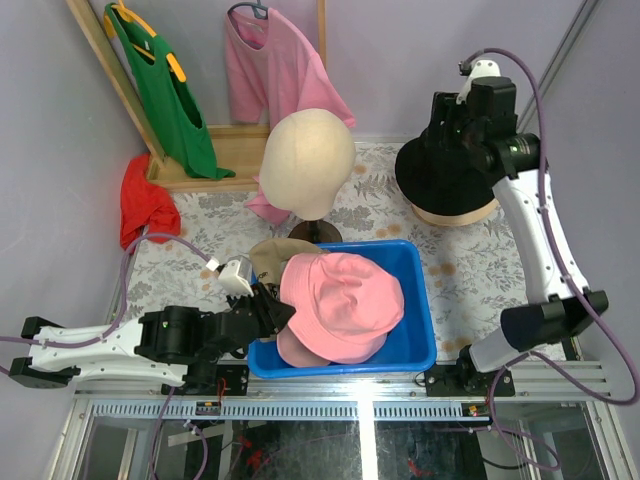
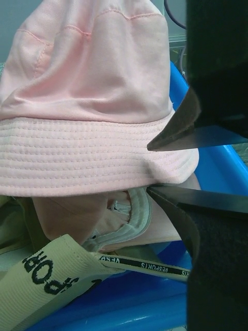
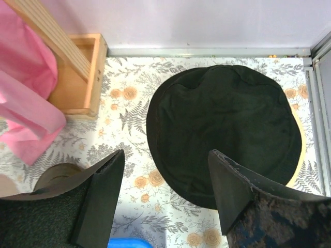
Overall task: Stack the hats
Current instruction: Stack the hat on the hat, then move the bin to the corner of the board.
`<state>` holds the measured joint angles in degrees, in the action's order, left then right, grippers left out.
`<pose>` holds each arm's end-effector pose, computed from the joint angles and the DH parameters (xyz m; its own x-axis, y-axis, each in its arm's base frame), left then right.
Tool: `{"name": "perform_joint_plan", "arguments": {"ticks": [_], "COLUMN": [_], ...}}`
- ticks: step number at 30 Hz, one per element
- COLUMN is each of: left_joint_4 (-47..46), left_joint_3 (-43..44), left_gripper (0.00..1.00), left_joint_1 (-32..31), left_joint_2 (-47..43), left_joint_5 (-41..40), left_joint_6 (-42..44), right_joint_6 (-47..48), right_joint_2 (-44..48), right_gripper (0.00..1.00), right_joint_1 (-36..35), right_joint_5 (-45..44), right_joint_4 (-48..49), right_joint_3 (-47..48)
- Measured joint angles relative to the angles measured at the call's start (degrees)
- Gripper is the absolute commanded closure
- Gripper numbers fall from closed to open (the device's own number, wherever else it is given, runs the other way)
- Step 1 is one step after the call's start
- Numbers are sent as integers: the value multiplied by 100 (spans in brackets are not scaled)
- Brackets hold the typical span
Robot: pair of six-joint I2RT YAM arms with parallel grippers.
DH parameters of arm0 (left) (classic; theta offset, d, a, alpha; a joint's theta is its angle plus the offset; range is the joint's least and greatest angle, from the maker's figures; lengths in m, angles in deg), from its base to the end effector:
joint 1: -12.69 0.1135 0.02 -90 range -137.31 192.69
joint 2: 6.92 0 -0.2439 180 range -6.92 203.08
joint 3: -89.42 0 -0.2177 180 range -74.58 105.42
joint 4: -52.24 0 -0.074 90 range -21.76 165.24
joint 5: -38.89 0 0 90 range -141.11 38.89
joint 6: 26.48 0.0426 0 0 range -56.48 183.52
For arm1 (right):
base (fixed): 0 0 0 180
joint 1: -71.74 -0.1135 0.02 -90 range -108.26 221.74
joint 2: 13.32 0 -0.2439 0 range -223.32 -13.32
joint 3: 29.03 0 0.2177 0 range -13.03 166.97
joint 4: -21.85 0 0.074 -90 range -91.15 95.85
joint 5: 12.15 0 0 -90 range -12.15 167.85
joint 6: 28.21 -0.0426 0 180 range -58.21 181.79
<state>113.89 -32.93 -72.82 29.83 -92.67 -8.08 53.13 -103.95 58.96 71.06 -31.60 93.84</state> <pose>0.0366 -0.1056 0.2680 -0.6866 -0.3256 -0.6500 0.1746 0.7941 -0.5821 0.3085 0.0648 0.4314 -0.3657 0.0704 -0.9281 -0.0578 0.9935 0.0981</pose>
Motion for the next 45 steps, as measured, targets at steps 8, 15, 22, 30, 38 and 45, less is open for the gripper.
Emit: {"name": "perform_joint_plan", "arguments": {"ticks": [8, 15, 22, 30, 38, 45], "left_joint_4": [63, 551, 1150, 1423, 1447, 1370], "left_joint_3": [278, 850, 1178, 1412, 1709, 2181], "left_gripper": [51, 44, 43, 45, 55, 56], "left_joint_1": [0, 0, 0, 0, 0, 0], "left_joint_2": [-2, 68, 291, 302, 367, 728], "left_joint_5": [98, 334, 612, 658, 507, 313], "left_joint_6": [179, 175, 122, 114, 225, 544], "right_joint_6": [-129, -396, -855, -1440, -1912, -2260], "right_joint_2": [981, 1749, 2649, 3630, 3932, 4175], "right_gripper": [27, 29, 35, 45, 55, 60], "right_joint_1": [-361, -1311, -1906, -2063, -2068, -2076], "right_joint_5": [11, -345, -699, -857, -844, -581], "right_joint_4": [-76, -92, -321, -398, -544, -557], "right_joint_3": [-409, -1755, -3200, -4568, -5563, -6135]}}
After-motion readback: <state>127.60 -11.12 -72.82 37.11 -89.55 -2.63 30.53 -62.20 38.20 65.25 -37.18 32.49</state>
